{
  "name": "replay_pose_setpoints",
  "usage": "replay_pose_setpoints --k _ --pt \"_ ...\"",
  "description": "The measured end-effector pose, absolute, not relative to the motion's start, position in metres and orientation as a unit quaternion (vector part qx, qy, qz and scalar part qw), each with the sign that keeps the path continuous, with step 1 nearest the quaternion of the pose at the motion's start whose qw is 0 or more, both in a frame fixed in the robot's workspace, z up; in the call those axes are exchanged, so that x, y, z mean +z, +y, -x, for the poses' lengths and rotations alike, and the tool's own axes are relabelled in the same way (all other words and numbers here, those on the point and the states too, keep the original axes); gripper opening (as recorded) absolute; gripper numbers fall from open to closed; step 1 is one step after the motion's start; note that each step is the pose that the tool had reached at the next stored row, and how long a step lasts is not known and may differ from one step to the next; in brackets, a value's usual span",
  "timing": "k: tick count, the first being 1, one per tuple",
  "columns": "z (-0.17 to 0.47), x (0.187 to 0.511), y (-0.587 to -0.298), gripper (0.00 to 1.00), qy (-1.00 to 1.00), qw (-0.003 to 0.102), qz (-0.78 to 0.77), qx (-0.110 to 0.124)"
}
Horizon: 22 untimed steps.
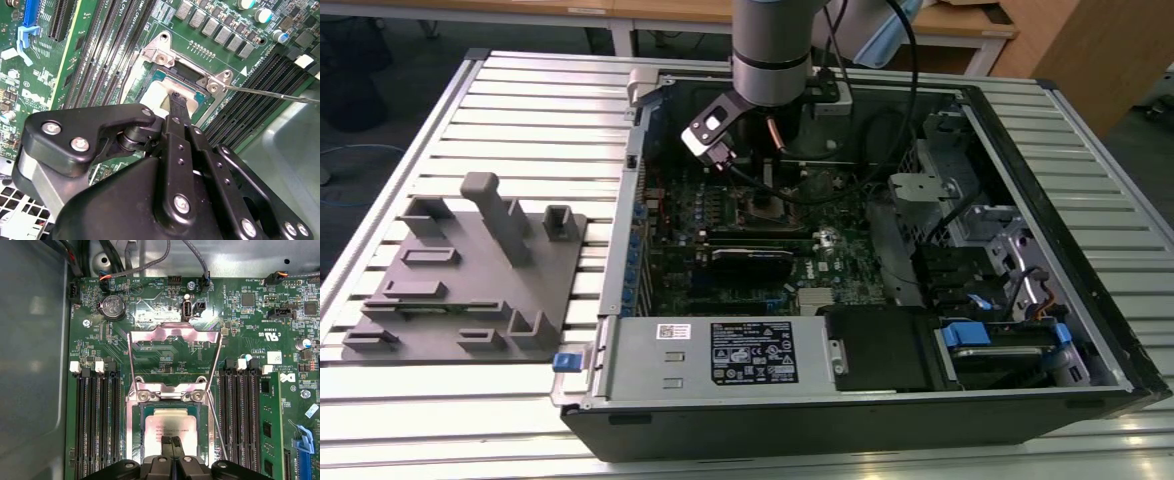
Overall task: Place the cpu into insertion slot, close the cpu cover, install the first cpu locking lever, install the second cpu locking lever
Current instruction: 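Place the cpu into insertion slot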
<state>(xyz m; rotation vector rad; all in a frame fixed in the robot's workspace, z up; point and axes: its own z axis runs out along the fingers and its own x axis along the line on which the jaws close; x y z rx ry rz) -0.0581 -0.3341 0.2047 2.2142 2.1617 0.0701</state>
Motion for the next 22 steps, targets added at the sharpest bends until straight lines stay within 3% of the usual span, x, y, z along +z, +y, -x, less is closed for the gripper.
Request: replay_pose_setpoints --k 22 --pt "0.0547 0.1991 -0.3342 0.10 0.698 0.023 -0.715 0.022"
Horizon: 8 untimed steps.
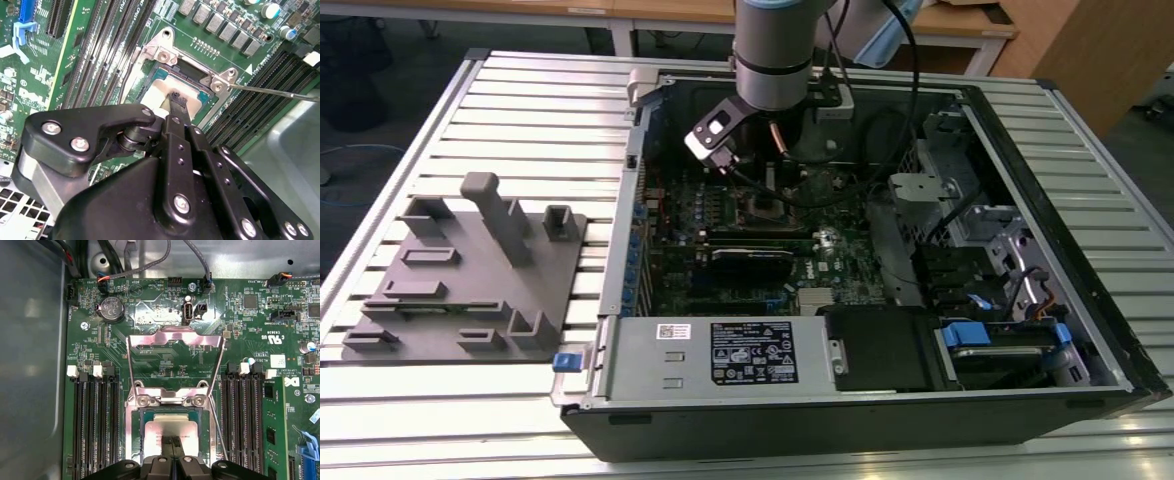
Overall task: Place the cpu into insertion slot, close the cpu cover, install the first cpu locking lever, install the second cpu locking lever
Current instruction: 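Place the cpu into insertion slot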
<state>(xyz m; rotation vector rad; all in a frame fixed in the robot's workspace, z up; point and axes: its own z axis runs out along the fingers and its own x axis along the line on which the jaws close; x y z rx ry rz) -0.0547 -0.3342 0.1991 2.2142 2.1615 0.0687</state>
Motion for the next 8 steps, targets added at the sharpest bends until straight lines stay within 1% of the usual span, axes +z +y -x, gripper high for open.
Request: replay_pose_setpoints --k 8 --pt "0.0547 0.1982 -0.3342 0.10 0.698 0.023 -0.715 0.022"
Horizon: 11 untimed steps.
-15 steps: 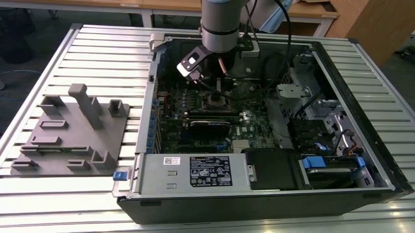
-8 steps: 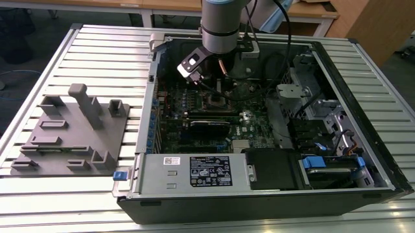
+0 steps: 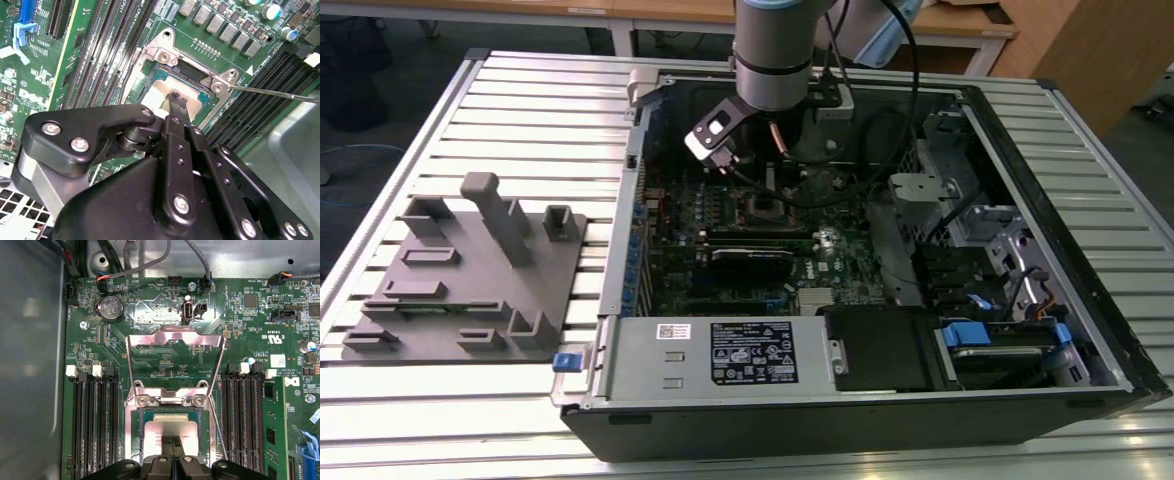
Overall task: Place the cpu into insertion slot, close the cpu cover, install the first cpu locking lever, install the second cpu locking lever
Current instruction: 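Place the cpu into insertion slot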
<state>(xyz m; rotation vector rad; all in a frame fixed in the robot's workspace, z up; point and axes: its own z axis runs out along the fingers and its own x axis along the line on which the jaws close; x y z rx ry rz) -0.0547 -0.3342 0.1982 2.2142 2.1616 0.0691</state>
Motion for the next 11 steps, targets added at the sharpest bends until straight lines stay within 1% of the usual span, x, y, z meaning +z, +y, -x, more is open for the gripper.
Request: replay_pose_setpoints --k 6,11 --pt "0.0545 0.1991 -0.3339 0.10 0.698 0.023 -0.715 0.024" --pt "0.0547 0.2075 -0.3341 0.10 0.698 0.023 -0.715 0.023"
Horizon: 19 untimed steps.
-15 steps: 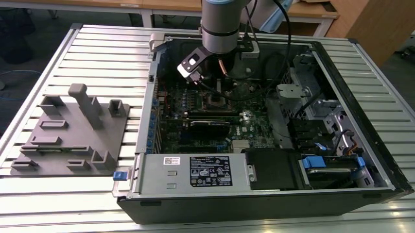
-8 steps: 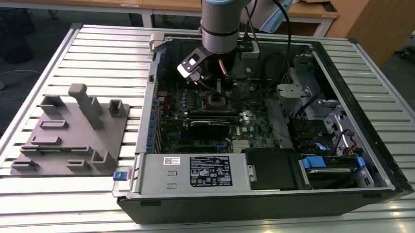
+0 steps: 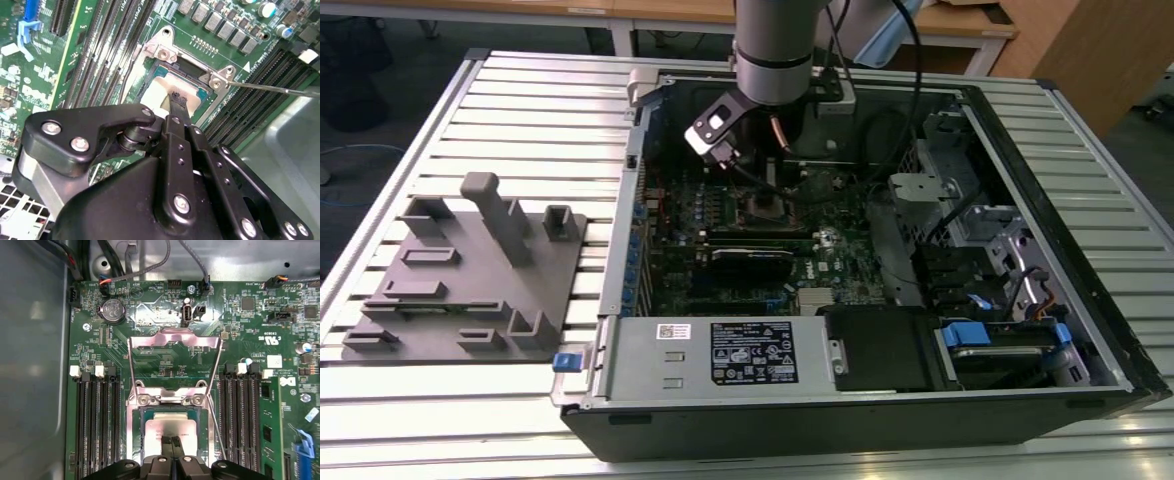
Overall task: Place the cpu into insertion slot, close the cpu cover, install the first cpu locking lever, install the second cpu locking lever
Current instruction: 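Place the cpu into insertion slot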
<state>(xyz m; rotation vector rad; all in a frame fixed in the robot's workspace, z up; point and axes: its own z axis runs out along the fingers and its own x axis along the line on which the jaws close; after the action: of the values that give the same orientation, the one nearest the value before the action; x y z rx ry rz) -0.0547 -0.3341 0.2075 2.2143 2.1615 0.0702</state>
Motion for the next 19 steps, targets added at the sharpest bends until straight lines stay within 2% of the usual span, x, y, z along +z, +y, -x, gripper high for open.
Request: replay_pose_setpoints --k 19 --pt "0.053 0.219 -0.334 0.10 0.698 0.023 -0.715 0.023"
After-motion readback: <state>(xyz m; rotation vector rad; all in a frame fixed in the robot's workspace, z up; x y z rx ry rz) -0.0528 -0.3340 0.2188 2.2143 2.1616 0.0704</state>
